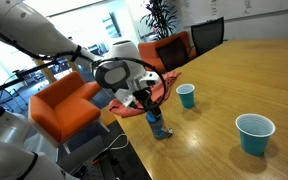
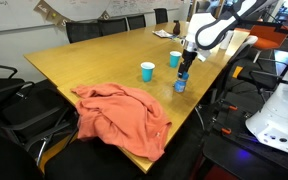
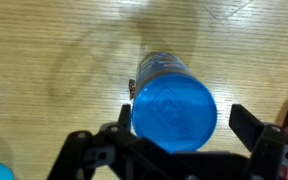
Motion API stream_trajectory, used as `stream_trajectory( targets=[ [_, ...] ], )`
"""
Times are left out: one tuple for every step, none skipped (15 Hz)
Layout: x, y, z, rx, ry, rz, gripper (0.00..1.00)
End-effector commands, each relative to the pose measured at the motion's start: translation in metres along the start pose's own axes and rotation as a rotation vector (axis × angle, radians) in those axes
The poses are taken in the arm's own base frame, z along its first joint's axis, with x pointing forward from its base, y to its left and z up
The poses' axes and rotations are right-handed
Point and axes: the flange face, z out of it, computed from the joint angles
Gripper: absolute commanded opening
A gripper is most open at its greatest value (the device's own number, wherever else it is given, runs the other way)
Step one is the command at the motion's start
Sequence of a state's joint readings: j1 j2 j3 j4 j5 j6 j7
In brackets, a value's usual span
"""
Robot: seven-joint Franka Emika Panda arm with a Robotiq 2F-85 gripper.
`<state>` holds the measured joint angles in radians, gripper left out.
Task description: Put the lid to the peanut butter jar on the table
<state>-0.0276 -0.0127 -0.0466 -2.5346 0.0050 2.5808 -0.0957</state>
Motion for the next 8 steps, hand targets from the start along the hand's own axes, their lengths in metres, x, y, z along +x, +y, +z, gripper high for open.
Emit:
stream_trajectory(
  targets=[
    [-0.0038,-0.0014,0.0001,-0.008,0.027,0.000,1.00],
    [-0.0037,-0.0010,0.0000,-0.009,0.027,0.000,1.00],
    [-0.0038,-0.0009,0.0002,-0.011,0.026,-0.003,0.75],
    [-0.0040,-0.0009,0.0003,-0.012,0.026,-0.005,0.73],
    [-0.0042,-0.0006,0.0003,-0.014,0.027,-0.006,0.66],
    [-0.0043,-0.0003,0.0004,-0.014,0.027,-0.007,0.56],
    [-0.0043,0.0000,0.0004,-0.014,0.027,-0.006,0.54],
    [-0.0045,-0.0004,-0.0002,-0.014,0.028,-0.006,0.54]
  ],
)
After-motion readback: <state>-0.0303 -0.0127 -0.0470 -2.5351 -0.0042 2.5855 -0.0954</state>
